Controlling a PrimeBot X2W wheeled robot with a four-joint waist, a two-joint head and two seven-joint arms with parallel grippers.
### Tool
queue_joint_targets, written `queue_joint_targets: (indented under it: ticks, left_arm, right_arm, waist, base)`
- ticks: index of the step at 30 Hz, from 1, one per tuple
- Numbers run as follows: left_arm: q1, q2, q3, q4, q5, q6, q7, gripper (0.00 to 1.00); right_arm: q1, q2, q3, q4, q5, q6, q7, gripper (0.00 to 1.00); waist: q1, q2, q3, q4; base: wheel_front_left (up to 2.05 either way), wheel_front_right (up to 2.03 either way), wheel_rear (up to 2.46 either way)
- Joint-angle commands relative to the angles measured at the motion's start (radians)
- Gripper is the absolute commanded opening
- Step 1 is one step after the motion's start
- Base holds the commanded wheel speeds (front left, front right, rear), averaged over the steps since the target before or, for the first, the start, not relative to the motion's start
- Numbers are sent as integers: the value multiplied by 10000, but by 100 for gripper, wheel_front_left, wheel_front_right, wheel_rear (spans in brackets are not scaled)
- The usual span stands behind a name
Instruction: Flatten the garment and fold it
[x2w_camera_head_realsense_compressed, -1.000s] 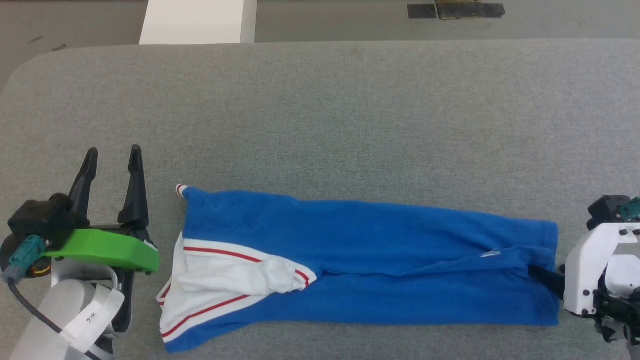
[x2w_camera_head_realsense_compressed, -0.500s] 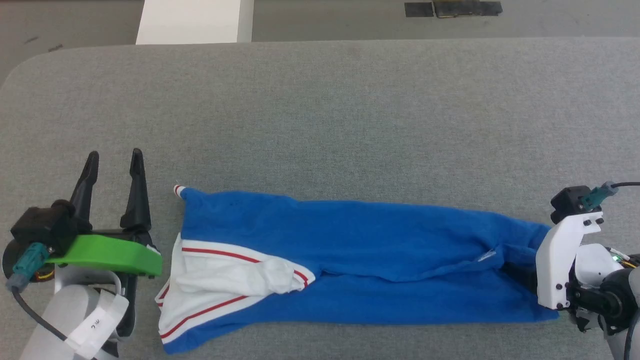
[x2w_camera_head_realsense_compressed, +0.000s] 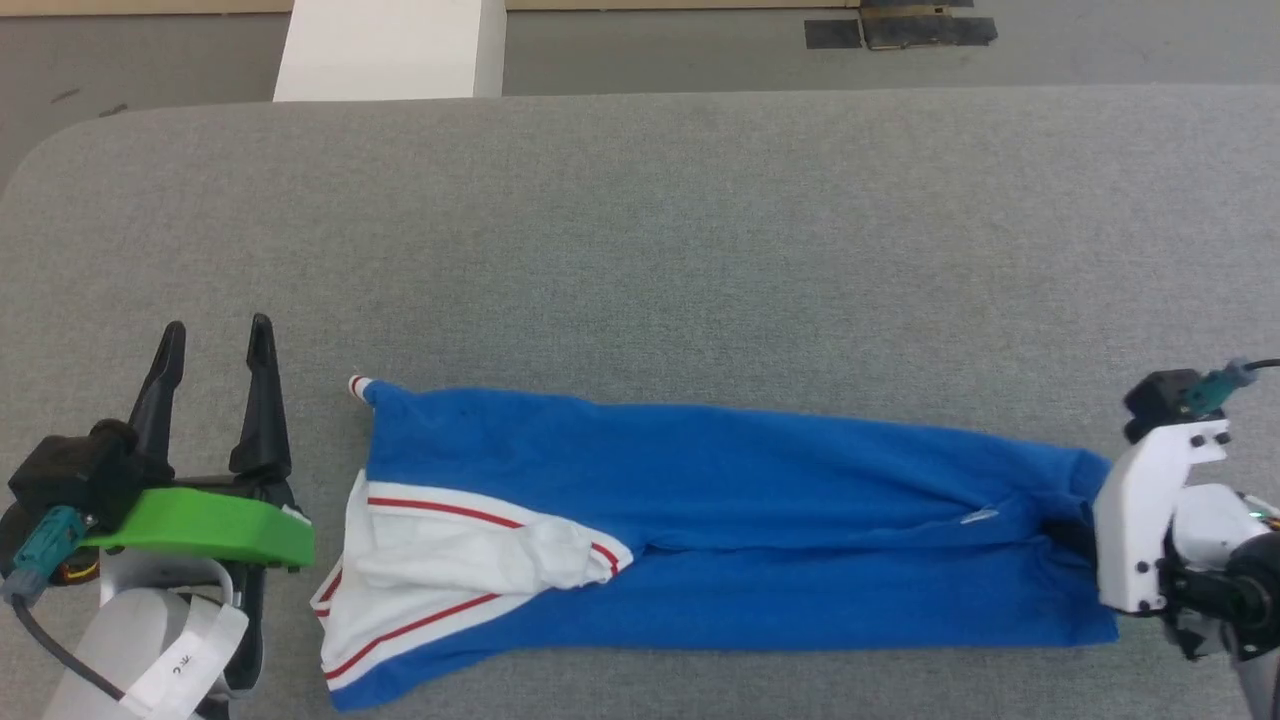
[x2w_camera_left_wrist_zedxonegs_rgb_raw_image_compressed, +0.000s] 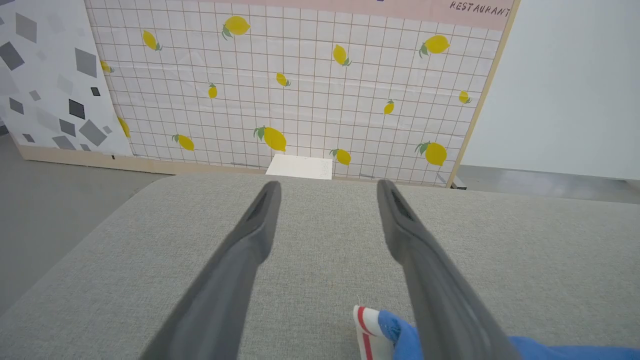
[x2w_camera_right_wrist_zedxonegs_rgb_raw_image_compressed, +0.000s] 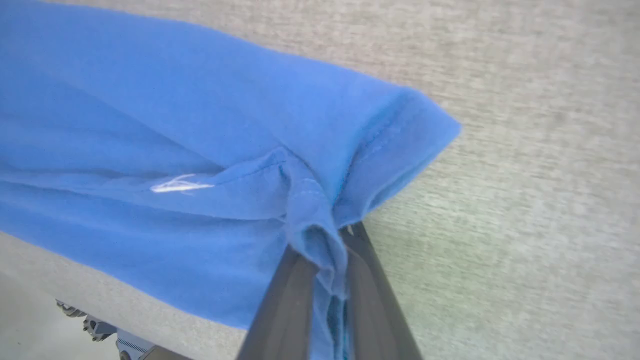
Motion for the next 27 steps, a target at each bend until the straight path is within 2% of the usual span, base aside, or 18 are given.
queue_joint_targets:
  ticks: [1, 9, 17, 22, 27]
  left_arm:
    - [115, -50, 57, -41, 170, -60, -47, 100]
    - [89, -67, 173, -137, 227, -130, -47, 100]
    - [32, -38, 177, -189, 255, -189, -47, 100]
    - [78, -31, 198, -165, 256, -189, -47, 100]
    - [236, -38, 181, -169, 257, -146, -46, 100]
  right_arm:
    - [-29, -147, -289, 119, -192, -17, 96, 0]
    - [-287, -580, -2122, 523, -1175, -17, 336, 0]
    - [-613, -583, -3526, 832, -2388, -17, 682, 0]
    - [-675, -446, -3577, 583, -2803, -17, 1144, 0]
    - [-470, -516, -2621, -272, -2669, -17, 2344, 0]
  waist:
    - [0, 0, 6, -19]
    - [0, 0, 131, 19]
    - [0, 0, 256, 112]
    - [0, 0, 169, 82]
    - [0, 0, -70, -4]
  base:
    - [0, 0, 0]
    - [0, 0, 0]
    - [0, 0, 0]
    - [0, 0, 0]
    - [0, 0, 0]
